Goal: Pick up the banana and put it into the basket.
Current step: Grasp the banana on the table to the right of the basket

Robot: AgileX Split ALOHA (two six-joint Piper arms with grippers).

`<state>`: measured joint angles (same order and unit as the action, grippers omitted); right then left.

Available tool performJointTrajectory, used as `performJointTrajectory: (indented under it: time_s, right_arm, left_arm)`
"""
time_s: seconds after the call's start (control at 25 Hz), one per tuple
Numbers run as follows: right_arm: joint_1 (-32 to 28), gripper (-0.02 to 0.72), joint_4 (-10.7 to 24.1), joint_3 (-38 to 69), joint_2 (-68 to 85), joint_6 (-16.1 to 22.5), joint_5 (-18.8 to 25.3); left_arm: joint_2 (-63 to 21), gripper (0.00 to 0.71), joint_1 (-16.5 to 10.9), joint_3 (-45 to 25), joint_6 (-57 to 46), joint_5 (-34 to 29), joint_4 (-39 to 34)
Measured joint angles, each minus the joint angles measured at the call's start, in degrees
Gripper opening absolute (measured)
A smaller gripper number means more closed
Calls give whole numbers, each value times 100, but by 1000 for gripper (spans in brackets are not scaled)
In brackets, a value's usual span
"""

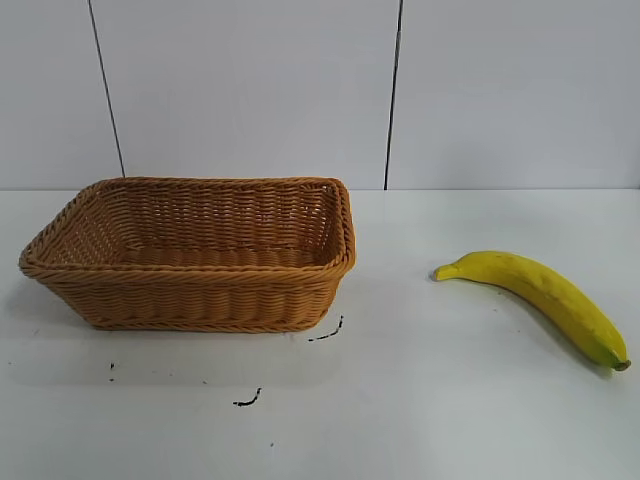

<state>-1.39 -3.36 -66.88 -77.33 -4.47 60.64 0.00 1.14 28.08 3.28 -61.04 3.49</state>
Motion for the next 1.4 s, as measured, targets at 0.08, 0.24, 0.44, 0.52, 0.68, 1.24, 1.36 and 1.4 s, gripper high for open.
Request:
performJointTrajectory:
  time_s: [0.08,0.24,0.44,0.52,0.68,1.24,1.36,1.4]
  right_arm:
    - [0,667,0,-274,-588,0,9]
    - [0,667,0,-976,-1641,-154,119]
    - [0,667,0,-1724,-2574,-513,126]
    - [0,667,0,-1908,-2846,-749,113]
    - [240,667,165,-2029,-3111,-1173,43]
    - [668,666,336,-2033,-3620,-1162,-134]
    - [668,666,336,-2033,-3825,-1104,-348]
    - [668,666,336,-2033,-3914,-1064,-413]
  left_arm:
    - [0,695,0,0,0,0,0]
    - [0,695,0,0,0,0,0]
    - [0,695,0,0,0,0,0]
    - [0,695,0,0,0,0,0]
    - [0,695,0,0,0,0,0]
    - [0,695,0,0,0,0,0]
    - [0,695,0,0,0,0,0]
    - [0,695,0,0,0,0,0]
